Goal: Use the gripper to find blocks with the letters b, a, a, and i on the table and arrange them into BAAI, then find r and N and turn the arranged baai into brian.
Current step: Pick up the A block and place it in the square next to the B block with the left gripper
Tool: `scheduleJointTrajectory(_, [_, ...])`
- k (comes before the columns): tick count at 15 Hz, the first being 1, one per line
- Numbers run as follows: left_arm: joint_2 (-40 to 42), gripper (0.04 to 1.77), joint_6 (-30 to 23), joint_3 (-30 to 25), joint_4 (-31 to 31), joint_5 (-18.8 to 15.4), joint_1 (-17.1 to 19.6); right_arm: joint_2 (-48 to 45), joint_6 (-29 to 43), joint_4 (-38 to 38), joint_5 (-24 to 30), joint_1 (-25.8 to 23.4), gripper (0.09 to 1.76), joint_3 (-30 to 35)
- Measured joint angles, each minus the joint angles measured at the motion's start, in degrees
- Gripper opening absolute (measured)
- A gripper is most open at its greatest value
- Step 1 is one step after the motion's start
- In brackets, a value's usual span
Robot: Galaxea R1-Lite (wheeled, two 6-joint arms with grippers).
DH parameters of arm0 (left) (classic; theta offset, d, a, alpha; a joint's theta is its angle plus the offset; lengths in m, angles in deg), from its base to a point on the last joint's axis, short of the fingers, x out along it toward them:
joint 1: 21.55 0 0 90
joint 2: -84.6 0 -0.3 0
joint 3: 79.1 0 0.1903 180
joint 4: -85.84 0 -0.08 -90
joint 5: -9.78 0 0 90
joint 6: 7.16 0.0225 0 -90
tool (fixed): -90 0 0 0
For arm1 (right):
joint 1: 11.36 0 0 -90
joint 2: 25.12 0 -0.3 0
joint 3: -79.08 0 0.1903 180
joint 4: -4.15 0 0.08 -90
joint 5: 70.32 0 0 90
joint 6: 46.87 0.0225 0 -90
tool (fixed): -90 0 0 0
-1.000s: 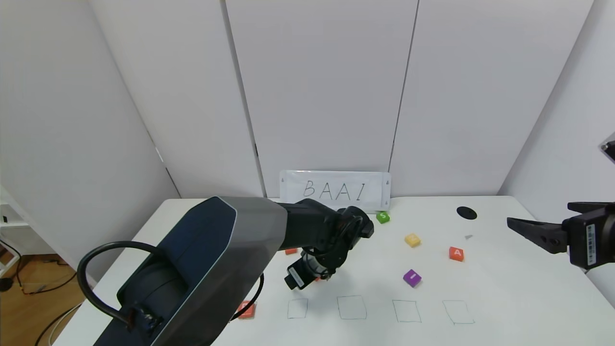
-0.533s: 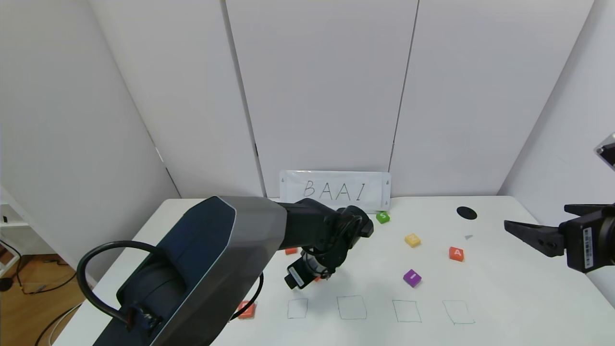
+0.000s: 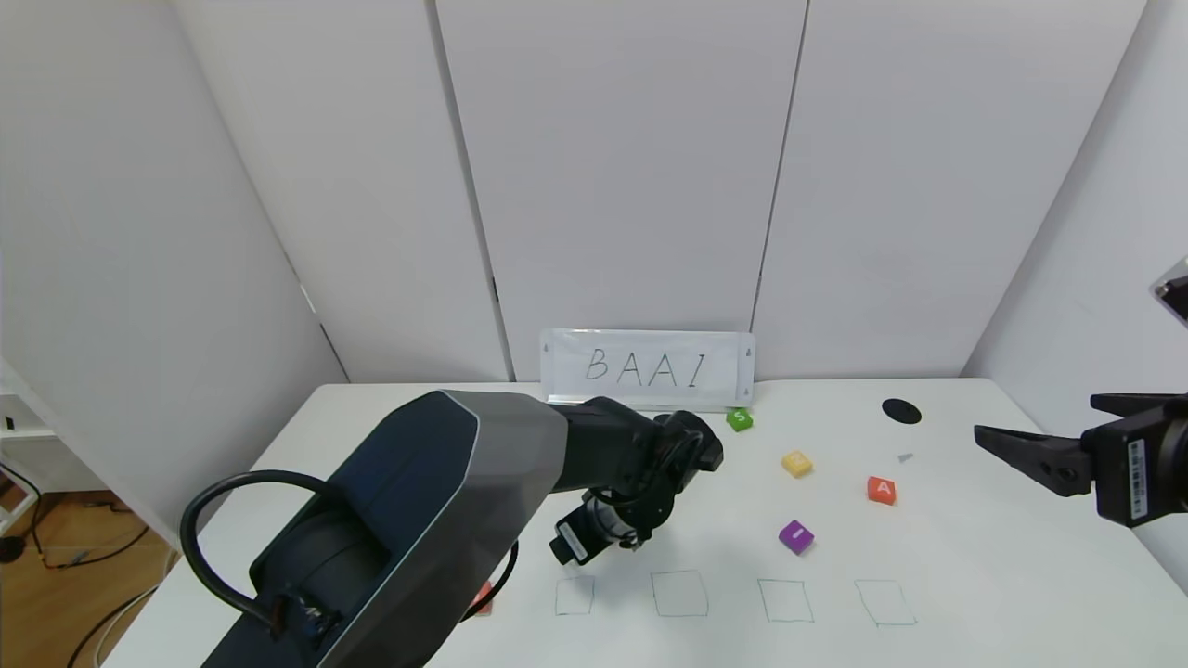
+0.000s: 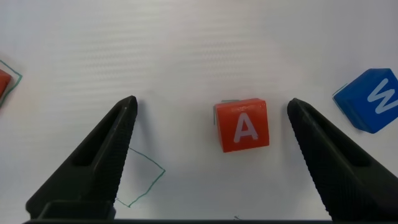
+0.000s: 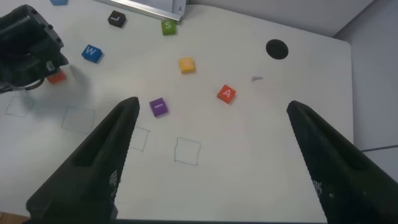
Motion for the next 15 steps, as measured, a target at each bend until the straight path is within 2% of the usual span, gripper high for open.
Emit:
scheduleJointTrajectory(7, [-1.1, 1.72, 0.0, 0.0, 0.3, -0.1, -0.2, 0.0, 0.0, 0.0, 0.0, 0.1, 1.71, 0.1])
scheduleJointTrajectory(15, [0.0, 1.72, -1.5, -0.6, 4.8, -0.7, -0.3, 0.0, 0.0, 0.0, 0.0, 0.4, 1.71, 0.2])
